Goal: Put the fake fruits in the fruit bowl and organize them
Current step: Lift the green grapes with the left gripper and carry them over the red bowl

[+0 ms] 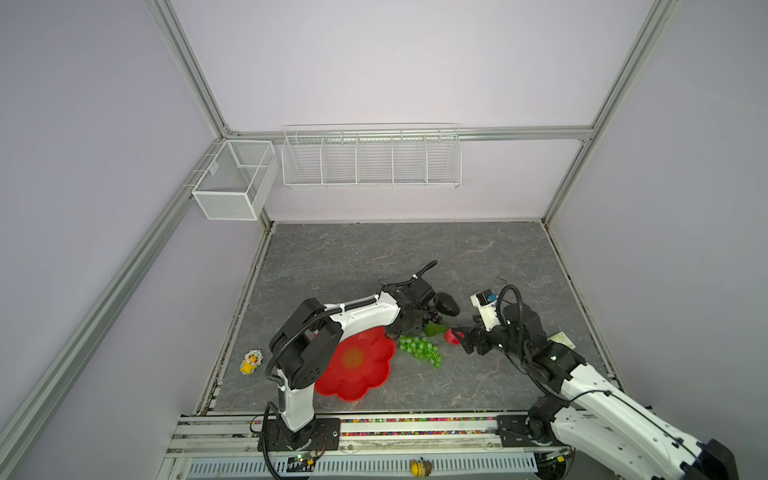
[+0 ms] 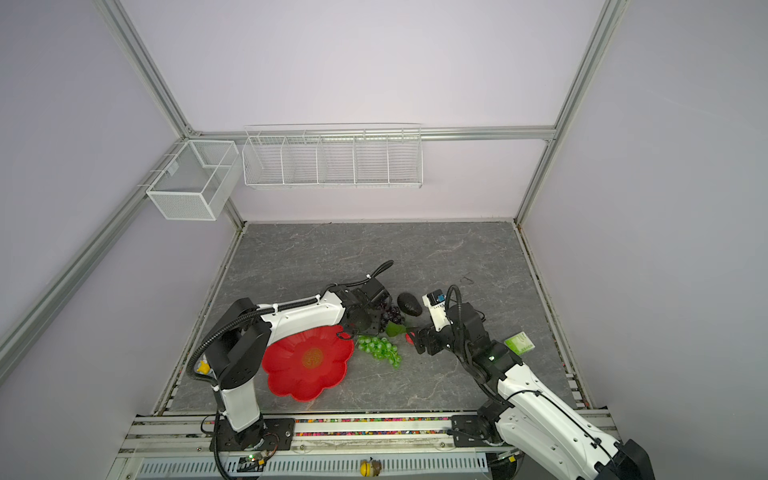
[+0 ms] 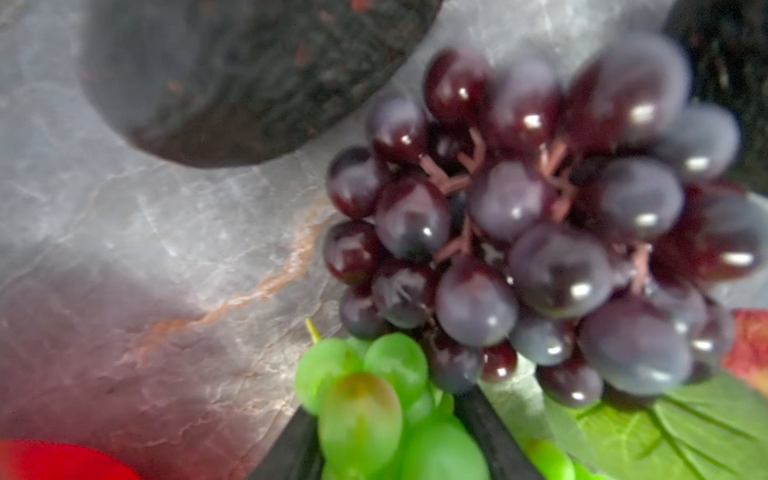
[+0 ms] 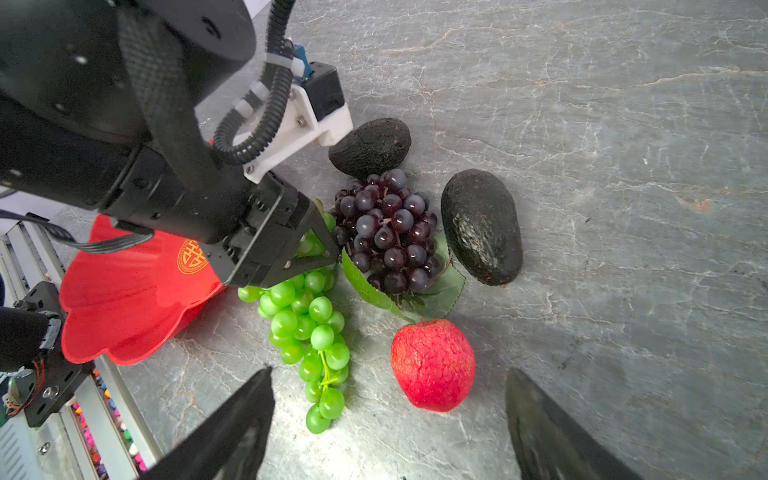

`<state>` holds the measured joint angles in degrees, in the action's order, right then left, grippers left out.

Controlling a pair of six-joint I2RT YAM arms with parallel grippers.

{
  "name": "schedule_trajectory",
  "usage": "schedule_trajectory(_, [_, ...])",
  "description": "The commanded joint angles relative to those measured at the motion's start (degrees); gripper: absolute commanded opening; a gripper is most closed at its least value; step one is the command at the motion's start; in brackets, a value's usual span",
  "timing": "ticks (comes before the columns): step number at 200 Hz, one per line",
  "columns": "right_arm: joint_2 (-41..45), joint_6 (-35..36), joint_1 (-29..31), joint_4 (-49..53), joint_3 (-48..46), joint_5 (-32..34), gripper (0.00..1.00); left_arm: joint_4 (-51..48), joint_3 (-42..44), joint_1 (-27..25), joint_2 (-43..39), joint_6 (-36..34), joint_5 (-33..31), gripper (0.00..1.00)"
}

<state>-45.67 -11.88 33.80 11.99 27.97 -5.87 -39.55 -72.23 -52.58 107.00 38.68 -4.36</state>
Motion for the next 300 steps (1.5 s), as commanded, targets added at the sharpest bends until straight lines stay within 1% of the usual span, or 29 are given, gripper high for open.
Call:
schedule_trajectory(1, [-0.2,1.6,0.3,-0.3,1.5,-0.6,0.88,0.2,-1.7,-0.7,-0.4,0.7,1.2,0.31])
schedule_trajectory(17, [-0.5,1.8,0.3,-1.1,1.5,-0.3,0.88,-0.3,-1.7,-0.7,-2.1,0.6,0.5,0.21])
schedule_trajectory(42, [-2.6,2.4,0.3,-1.6,3.0,-0.9,0.88,-1.6,-1.7,-0.7,-5.4,0.7,-0.7,0.18])
schedule_trajectory(59, [-3.4,2.7,0.3,-0.9,4.4,-1.3,0.88,-2.4,-2.0,-0.7,-7.2,0.6,-1.3,0.14])
schedule_trajectory(88, [-2.7,2.1,0.3,-2.1,4.0,-1.3,0.88,-2.1,-1.7,-0.7,-10.1,0.6,-1.6,0.12])
schedule_trajectory(107, [-3.0,2.4,0.3,-1.8,4.9,-2.9,0.88,-1.7,-1.0,-0.7,-12.8,0.8,-1.4,0.11])
schedule_trajectory(127, [-4.0,4.6,0.9,0.0,7.2,-6.2,0.88,-2.4,-0.6,-0.7,-15.9,1.0,-1.4,0.08])
schedule_trajectory(141, [-4.2,6.0,2.2,0.7,8.4,-6.7,0.88,-3.4,-0.5,-0.7,-18.4,1.0,-1.9,0.08])
schedule_trajectory(159, [-3.7,6.1,3.5,-0.3,8.7,-6.9,0.88,-5.5,-0.3,-0.7,-22.0,1.8,-3.7,0.07])
schedule_trajectory(189, [-4.3,5.1,5.2,-2.4,9.1,-7.8,0.88,-12.4,0.3,-0.6,-29.2,4.2,-9.1,0.05])
schedule_trajectory(205, [-5.3,4.9,6.4,-3.6,9.4,-8.4,0.88,-14.6,2.6,-0.6,-34.0,4.6,-12.5,0.05])
schedule_trajectory(219, [-6.6,5.3,8.1,-4.5,9.9,-10.3,0.88,-16.4,5.5,-0.5,-38.6,6.1,-15.5,0.05])
schedule_trajectory(247, [-9.7,7.8,14.0,-5.1,12.3,-11.0,0.88,-21.5,10.9,1.7,-45.6,8.4,-17.0,0.04])
schedule_trajectory(261, [-11.6,7.9,16.2,-6.7,12.9,-10.7,0.88,-22.3,14.2,3.2,-47.5,8.9,-16.8,0.04])
schedule_trajectory(279, [-14.3,7.1,17.5,-9.6,13.2,-11.1,0.88,-19.2,18.3,5.1,-48.4,8.5,-15.4,0.04])
schedule_trajectory(300, [-17.6,6.9,18.4,-10.8,14.5,-11.6,0.88,-14.7,22.2,6.9,-46.1,8.0,-15.5,0.03])
